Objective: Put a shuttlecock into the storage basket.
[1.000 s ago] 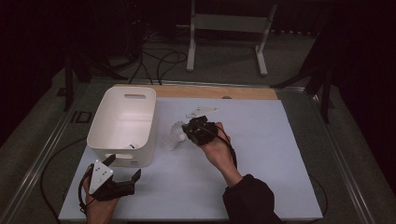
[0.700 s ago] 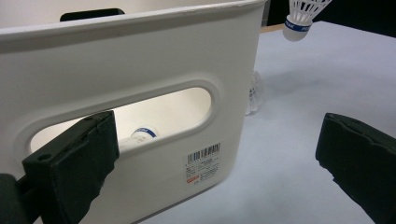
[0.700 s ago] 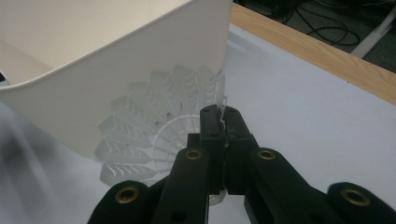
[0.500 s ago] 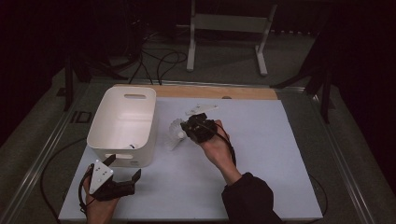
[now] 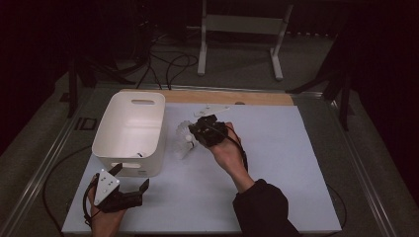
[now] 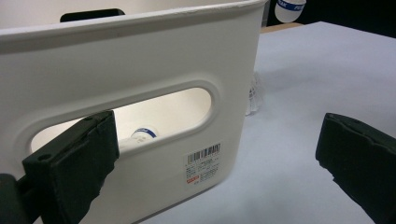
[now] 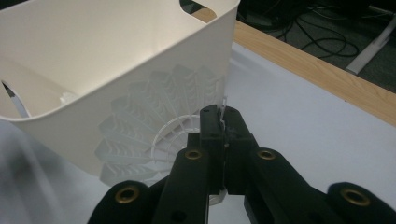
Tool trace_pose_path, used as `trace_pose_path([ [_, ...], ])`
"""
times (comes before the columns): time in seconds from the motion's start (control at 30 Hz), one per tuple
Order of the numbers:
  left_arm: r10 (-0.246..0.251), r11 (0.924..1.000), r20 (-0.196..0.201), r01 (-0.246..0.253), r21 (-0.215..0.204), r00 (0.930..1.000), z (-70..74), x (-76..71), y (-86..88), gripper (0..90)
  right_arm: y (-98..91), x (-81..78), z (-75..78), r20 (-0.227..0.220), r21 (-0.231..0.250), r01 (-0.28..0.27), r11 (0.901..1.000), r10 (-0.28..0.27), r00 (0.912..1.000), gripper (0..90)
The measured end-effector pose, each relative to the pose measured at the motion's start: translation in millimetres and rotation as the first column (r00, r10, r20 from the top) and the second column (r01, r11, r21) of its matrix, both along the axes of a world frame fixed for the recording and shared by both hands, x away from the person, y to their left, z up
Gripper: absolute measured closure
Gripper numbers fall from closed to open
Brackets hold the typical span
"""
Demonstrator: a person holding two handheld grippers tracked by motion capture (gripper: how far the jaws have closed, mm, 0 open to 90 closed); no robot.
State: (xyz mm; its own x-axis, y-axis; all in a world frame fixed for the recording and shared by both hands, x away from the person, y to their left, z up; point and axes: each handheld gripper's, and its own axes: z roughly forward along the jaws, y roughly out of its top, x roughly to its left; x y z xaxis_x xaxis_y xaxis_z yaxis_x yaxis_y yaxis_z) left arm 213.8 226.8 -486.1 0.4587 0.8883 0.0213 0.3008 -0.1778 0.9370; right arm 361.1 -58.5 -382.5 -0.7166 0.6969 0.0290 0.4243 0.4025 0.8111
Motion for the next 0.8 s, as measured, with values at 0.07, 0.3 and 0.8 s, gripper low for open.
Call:
trace_pose_path([
  [0.07, 0.0, 1.0, 0.001, 0.0, -0.001, 1.0, 0.0, 0.0, 0.0, 0.0, 1.2, 0.1, 1.2, -0.001, 0.002, 0.002, 1.0, -0.002, 1.0, 89.2],
  [0.3, -0.001, 1.0, 0.001, 0.001, -0.001, 1.0, 0.1, -0.1, 0.3, 0.0, 4.6, 1.5, 5.1, 0.008, 0.009, -0.002, 1.0, 0.002, 1.0, 89.2],
  [0.8, 0.0, 1.0, 0.003, 0.0, -0.005, 1.0, 0.1, -0.1, 0.0, 0.0, 10.6, 5.6, 16.1, 0.018, 0.029, -0.005, 0.9996, 0.004, 0.9998, 89.2],
])
